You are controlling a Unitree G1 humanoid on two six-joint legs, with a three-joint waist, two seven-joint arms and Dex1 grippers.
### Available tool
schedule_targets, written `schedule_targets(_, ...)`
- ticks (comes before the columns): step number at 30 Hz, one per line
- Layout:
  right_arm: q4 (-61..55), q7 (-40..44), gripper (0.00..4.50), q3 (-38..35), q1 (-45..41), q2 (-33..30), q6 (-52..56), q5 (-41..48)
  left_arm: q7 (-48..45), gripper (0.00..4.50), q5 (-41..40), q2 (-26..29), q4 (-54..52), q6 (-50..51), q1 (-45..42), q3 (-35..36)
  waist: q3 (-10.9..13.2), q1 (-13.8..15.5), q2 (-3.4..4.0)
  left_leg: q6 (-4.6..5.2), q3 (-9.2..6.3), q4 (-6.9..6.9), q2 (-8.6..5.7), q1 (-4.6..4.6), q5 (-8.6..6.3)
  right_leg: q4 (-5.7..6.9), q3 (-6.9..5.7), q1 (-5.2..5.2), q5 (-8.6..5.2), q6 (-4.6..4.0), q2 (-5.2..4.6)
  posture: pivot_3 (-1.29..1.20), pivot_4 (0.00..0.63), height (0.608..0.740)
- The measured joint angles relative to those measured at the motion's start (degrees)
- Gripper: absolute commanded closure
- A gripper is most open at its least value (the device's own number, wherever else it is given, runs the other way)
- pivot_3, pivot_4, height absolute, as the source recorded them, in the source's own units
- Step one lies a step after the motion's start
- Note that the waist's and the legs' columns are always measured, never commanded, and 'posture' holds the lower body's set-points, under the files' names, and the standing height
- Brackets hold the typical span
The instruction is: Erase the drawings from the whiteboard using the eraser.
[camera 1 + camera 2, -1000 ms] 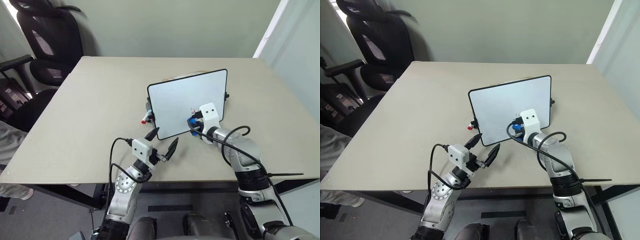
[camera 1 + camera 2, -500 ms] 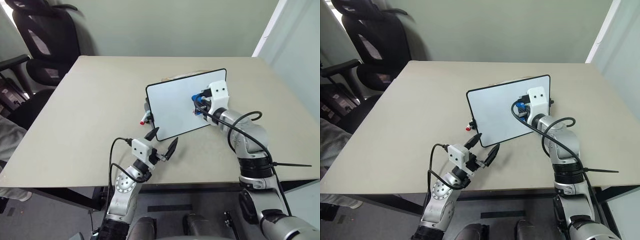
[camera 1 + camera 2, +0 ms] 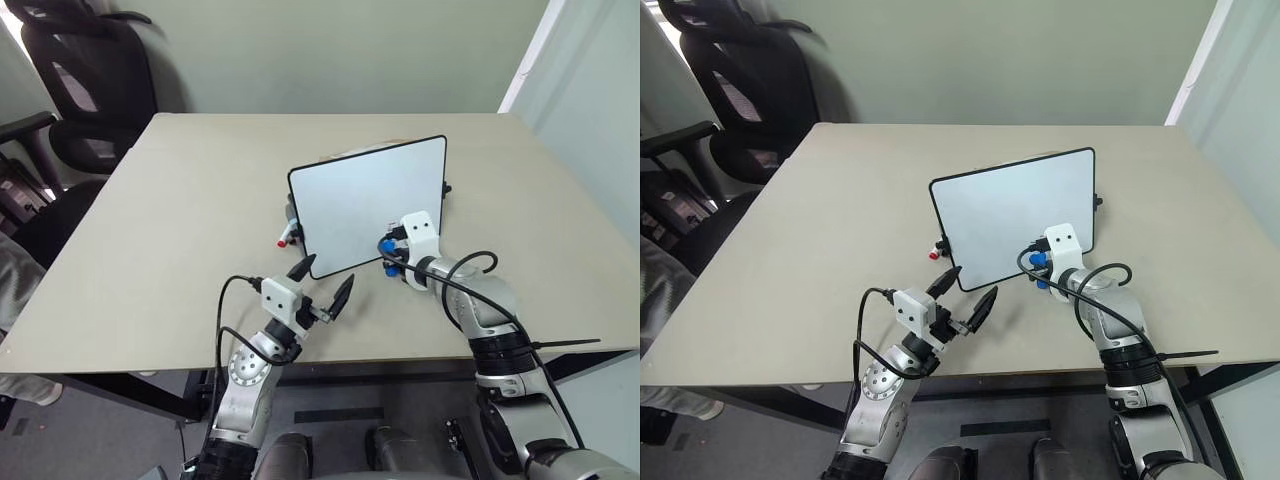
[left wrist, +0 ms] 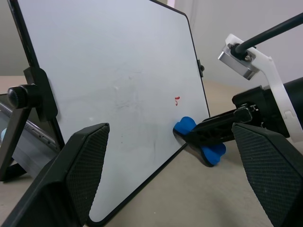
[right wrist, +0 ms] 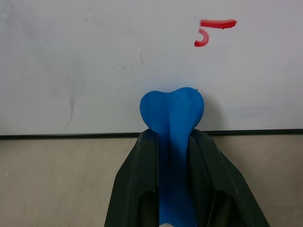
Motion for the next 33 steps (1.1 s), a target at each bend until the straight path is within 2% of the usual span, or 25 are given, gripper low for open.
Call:
schedule_targets(2,-0.1,0.0,3.73,-0.8,-1.3,-0.1,-0.2,0.0,0.0,0.0,0.0,0.0,0.0,0.0,-0.1,0.0,0.0,0.0,-0.01,0.39,0.01,0.0,0.0,0.02,0.23,0.0,0.01,-0.02,0.09,0.0,0.0,0.0,0.15,0.74)
schedule_targets(9,-0.8,-0.1,3.73,-4.6,-4.4,-0.2,-2.6,0.2,-0.1,0.0,0.0,-0.1,0.2,0.0,-0.5,0.0,0.0,0.0,0.0,0.41,-0.02,-0.05,0.02,0.02,0.23,0.01,-0.01,-0.07,0.12,-0.05,0.01,0.0,0.15,0.74)
schedule_targets(18,0.4,-0.1,3.73,-3.3,-3.1,0.2,-2.8,-0.4,0.0,0.0,0.0,-0.1,0.6,0.0,-0.7,0.0,-0.1,0.0,-0.04,0.45,-0.02,-0.05,0.02,0.2,0.16,-0.01,-0.01,0.03,0.14,0.0,0.01,0.0,0.15,0.74)
schedule_targets(24,2.9,-0.1,3.73,-2.1,-0.5,0.3,-1.7,-0.8,0.1,0.0,0.0,-0.1,0.6,0.0,-0.7,0.1,0.0,-0.1,-0.03,0.15,-0.01,-0.05,0.02,0.2,-0.04,0.0,-0.01,-0.03,0.14,0.0,0.01,0.0,0.15,0.74)
schedule_targets(33,2.6,0.1,3.73,-4.1,-2.7,0.3,-2.4,0.0,0.0,0.0,0.0,-0.1,0.6,0.0,-0.7,0.2,0.0,-0.1,0.01,0.4,0.03,-0.02,0.01,0.02,0.11,-0.01,0.02,-0.22,0.18,-0.01,0.01,0.0,0.15,0.74)
